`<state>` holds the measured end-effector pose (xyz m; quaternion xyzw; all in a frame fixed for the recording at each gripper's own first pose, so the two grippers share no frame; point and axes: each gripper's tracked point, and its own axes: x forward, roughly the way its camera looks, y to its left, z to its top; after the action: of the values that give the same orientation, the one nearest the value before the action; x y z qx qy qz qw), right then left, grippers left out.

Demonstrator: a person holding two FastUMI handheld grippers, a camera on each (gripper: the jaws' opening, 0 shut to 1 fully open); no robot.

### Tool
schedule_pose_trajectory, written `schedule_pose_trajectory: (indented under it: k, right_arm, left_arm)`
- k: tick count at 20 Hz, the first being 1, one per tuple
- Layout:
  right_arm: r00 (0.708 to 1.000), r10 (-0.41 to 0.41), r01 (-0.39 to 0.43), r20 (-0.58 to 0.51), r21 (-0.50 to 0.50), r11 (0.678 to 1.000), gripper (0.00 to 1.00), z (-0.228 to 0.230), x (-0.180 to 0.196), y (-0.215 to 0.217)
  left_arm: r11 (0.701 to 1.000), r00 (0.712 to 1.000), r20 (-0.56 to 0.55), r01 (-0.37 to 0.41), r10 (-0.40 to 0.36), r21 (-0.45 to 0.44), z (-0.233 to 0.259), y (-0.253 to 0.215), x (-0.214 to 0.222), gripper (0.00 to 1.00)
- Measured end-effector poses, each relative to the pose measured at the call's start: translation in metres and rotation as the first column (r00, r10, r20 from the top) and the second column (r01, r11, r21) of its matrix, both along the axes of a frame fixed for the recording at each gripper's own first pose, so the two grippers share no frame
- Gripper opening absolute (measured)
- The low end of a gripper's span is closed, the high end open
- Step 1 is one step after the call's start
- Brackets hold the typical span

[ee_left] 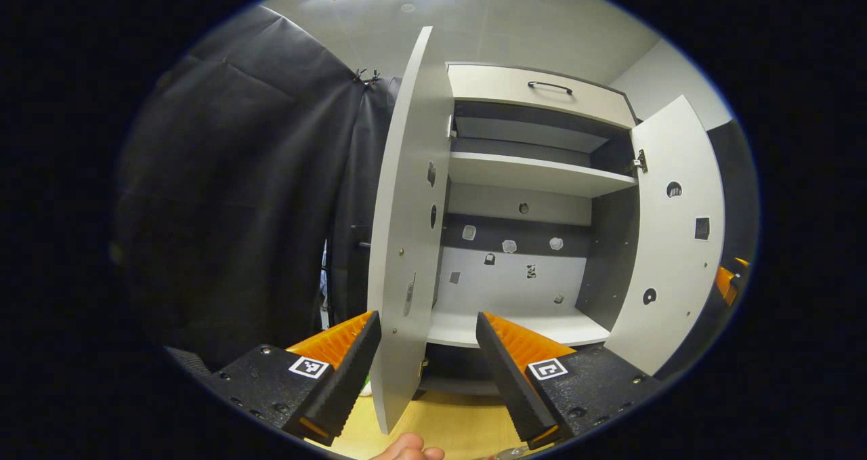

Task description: Grasp the bottle in the cabinet with the left hand and place it on the coaster, then close the right door with the right hand and the left door with the left hand.

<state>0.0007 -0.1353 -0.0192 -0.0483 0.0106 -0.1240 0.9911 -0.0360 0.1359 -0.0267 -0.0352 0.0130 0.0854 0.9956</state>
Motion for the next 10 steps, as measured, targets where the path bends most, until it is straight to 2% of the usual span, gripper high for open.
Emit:
schedule_pose_trajectory:
  k: [7, 8, 10]
  right_arm:
    - [0.999, 0.039, -0.039, 0.006, 0.032, 0.999, 0.93, -0.001, 0.001, 0.013]
    - [0.999, 0.043, -0.043, 0.007, 0.033, 0.999, 0.96, -0.001, 0.001, 0.016]
    - [0.998, 0.061, -0.061, 0.008, 0.038, 0.997, 0.93, -0.001, 0.002, 0.023]
  left_arm:
    - [1.0, 1.0, -0.005, 0.019, -0.019, -0.007, 0.0, -0.003, 0.001, 0.92]
    - [1.0, 1.0, -0.01, 0.02, -0.02, -0.003, -0.001, -0.003, 0.0, 0.92]
    - [1.0, 1.0, -0.016, 0.019, -0.019, 0.001, -0.002, -0.003, -0.002, 0.92]
